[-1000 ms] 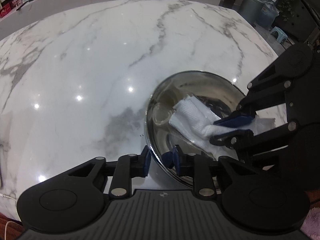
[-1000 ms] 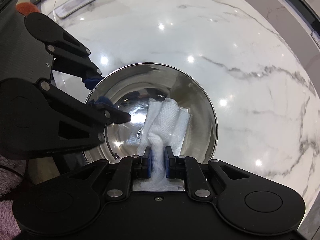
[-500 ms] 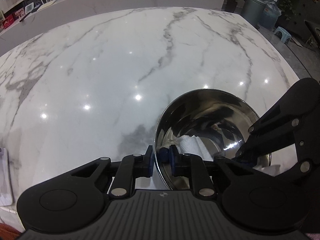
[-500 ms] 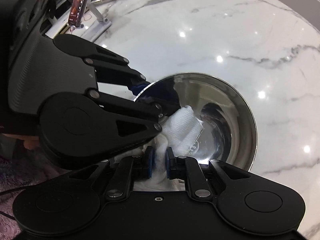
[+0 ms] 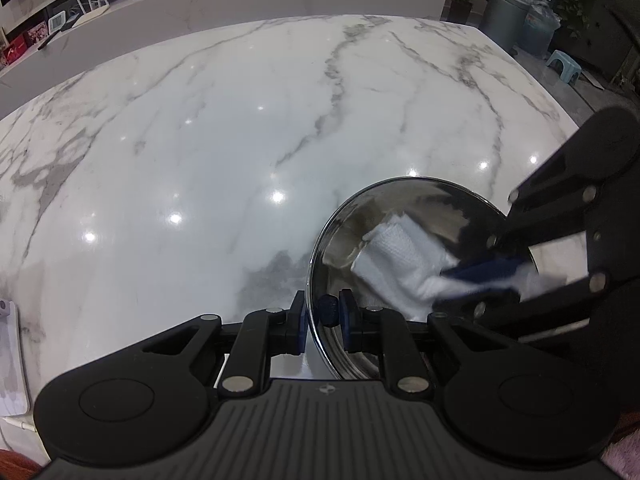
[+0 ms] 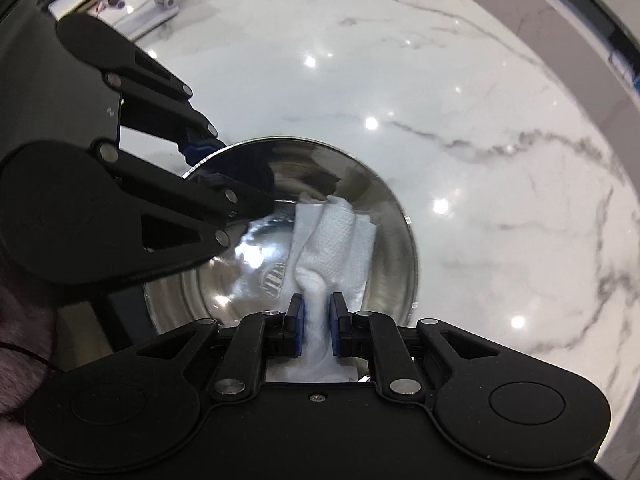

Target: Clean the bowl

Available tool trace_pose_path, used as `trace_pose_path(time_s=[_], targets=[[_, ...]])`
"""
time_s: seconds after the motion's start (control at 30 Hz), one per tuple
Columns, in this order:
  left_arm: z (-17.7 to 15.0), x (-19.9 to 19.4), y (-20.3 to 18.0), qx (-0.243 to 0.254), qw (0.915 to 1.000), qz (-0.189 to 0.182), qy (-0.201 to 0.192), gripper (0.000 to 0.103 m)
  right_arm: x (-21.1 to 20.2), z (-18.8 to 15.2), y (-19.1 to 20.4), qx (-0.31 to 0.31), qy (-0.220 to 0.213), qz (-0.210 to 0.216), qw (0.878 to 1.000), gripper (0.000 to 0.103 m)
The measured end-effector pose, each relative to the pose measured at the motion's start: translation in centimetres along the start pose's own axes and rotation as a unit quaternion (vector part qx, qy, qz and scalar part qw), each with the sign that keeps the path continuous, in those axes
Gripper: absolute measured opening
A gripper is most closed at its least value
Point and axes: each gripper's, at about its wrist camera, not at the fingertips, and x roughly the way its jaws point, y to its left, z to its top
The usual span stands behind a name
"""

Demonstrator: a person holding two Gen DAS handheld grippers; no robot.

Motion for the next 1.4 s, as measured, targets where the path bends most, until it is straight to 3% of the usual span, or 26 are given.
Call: trace_pose_path(time_s=[0.07,0.2,0.3,0.47,0.57,0.77,0.9,1.27,1.4], targets=[[0.0,0.0,0.0,0.000,1.0000,0.000,0.000,0.014,1.7,1.6,0.7,0.009,0.001,0.028,1.000,0.012],[0.0,0.0,-0.1,0.001,1.0000,-0.001,0.000,0.014,1.8,1.8,1.2,0.002,0.005,0.060,0.998,0.012],[-0.1,-0.1,0.0,0.003,1.0000,-0.001,0.001,0.014,1.7,1.7,1.2,-0.012,0.013,0.051,0.999,0.011],[-0.1,0.0,0.1,-0.008,0.9999,-0.004,0.007,0.015,1.5,1.9,1.5,-0.040,0.018,-0.006,0.999,0.011],[-0.1,0.1,0.1,-0.018,0.9997,-0.007,0.014,0.016,1.8,2.1,1.6,-0.035,0.011,-0.006,0.999,0.011],[-1.0,-0.2,0.0,-0.035,0.9987,-0.022,0.031,0.028,2.3,2.6,1.6,-0.024,0.004,0.002,1.000,0.012],[-1.3,-0.5,0.0,-0.037,0.9983,-0.027,0.036,0.028,2.4,2.6,1.1,-0.006,-0.003,0.014,1.000,0.012],[-0.8,-0.5,0.0,-0.008,0.9997,-0.006,0.022,0.014,2.2,3.2,0.4,0.023,-0.006,0.034,0.999,0.011],[-0.2,-0.3,0.0,-0.006,0.9998,0.003,0.017,0.013,7.7,6.2,1.5,0.040,-0.012,0.081,0.996,0.011]])
